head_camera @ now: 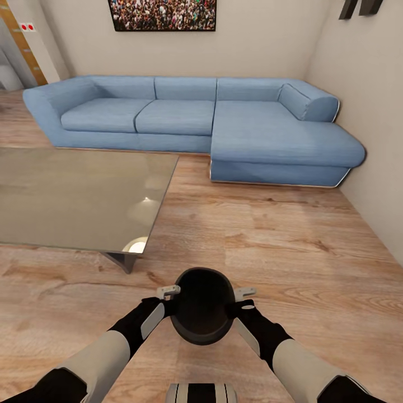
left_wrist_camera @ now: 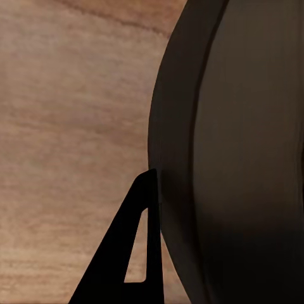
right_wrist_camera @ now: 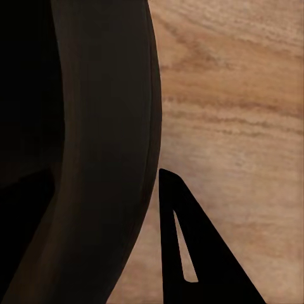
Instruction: Place each of the two pumpkins and all three candles from the living room inside a cabinet in the living room (use any cabinet), then make sure every cabinet is closed, and position the cauldron so it is next to a table in the living room.
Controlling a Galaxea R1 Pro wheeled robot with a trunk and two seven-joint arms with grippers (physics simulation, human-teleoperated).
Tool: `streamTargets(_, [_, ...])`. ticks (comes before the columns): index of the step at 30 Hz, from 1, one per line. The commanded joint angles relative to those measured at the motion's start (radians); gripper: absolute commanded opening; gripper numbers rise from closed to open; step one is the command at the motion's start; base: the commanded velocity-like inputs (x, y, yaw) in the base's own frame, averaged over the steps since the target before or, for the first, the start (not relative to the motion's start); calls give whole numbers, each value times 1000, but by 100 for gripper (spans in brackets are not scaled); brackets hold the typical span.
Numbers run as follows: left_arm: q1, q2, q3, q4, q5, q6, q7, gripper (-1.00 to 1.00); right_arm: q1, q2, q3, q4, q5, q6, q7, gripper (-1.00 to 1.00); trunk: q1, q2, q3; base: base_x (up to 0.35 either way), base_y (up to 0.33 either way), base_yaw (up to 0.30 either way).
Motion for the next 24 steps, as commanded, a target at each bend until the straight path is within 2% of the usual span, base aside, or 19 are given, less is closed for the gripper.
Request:
streamTargets(1, [0,-1,-7,-41,9,-13,-14,-100,0,5,-9,1,-26,-3,41,-100,0,0,0,0,0,0])
streamTargets(8, [0,-1,-7,-42,9,-13,-14,-100,-1,5,-9,1,-29,-7,44,-100,0,0,0,37,0,0])
streamTargets(20, [0,-1,-7,-42,10,-13,-14,-100,0,5,-9,1,-29,-9,44,-100,0,0,0,300,0,0])
streamTargets(24, [0,-1,-7,-42,10,-13,-14,-100,0,5,-9,1,-29,-10,44,-100,0,0,0,124,0,0])
